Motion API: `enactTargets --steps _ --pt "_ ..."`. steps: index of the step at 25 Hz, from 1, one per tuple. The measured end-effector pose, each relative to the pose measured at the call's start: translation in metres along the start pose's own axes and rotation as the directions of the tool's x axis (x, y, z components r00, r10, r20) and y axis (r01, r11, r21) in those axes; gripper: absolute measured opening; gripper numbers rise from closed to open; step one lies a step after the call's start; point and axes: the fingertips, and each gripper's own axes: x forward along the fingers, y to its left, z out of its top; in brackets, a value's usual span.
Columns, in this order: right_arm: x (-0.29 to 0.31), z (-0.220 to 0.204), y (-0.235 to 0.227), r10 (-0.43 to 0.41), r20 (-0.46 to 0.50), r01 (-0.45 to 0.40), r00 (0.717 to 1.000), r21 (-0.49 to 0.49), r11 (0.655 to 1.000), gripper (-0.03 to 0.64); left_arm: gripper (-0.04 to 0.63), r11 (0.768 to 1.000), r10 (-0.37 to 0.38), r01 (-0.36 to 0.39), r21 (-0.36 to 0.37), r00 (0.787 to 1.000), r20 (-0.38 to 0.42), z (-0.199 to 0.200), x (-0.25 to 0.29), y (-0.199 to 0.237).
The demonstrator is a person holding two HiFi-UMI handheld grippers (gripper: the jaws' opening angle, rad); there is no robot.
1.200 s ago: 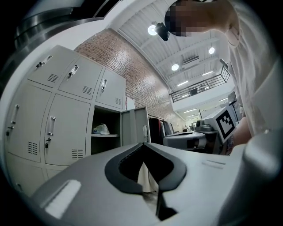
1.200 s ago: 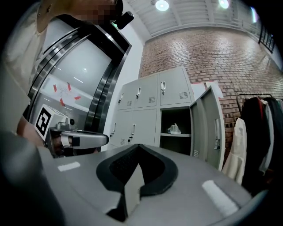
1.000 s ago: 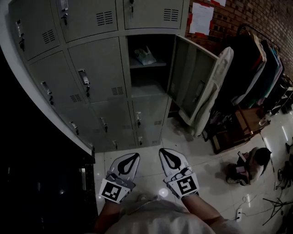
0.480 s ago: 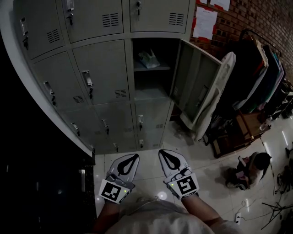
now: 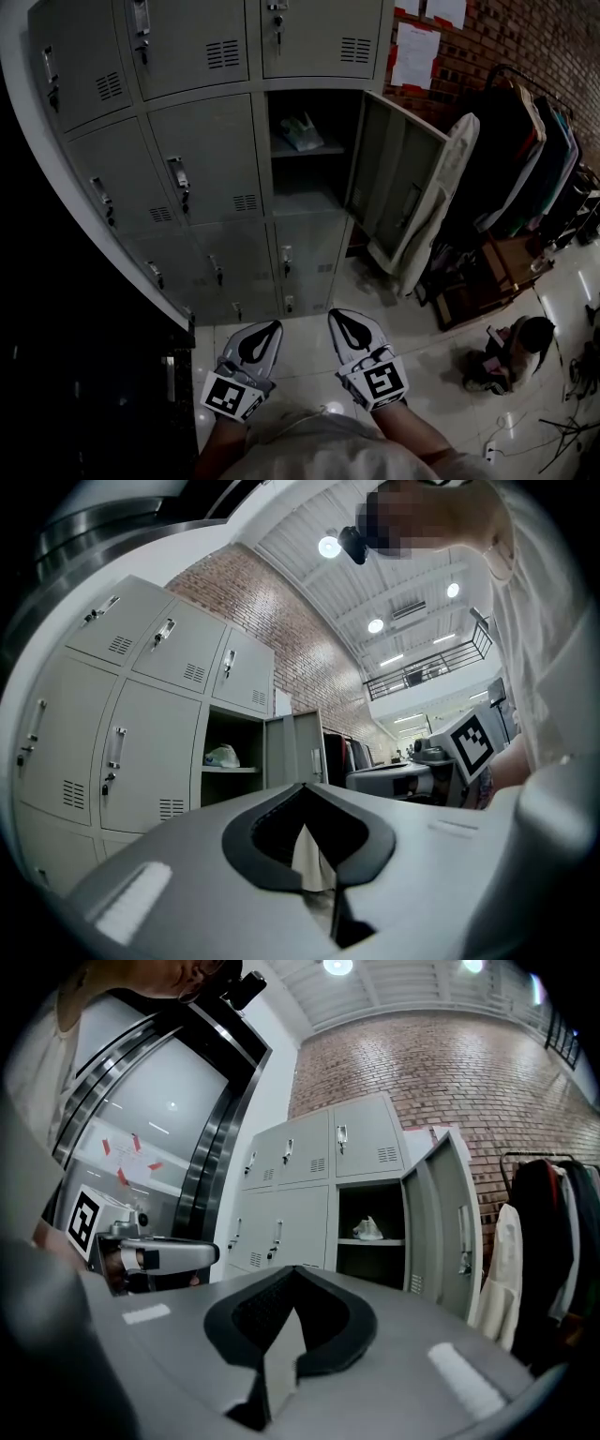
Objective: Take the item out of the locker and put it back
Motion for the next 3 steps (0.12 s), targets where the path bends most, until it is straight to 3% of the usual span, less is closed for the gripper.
enactTargets --steps 3 --pt "-0.0016 0.0027 0.0005 0.009 0.002 -0.009 1.000 -0.007 1.000 0.003 0.002 1.000 0.008 -0.008 0.004 1.000 0.010 0.0034 0.0015 0.0000"
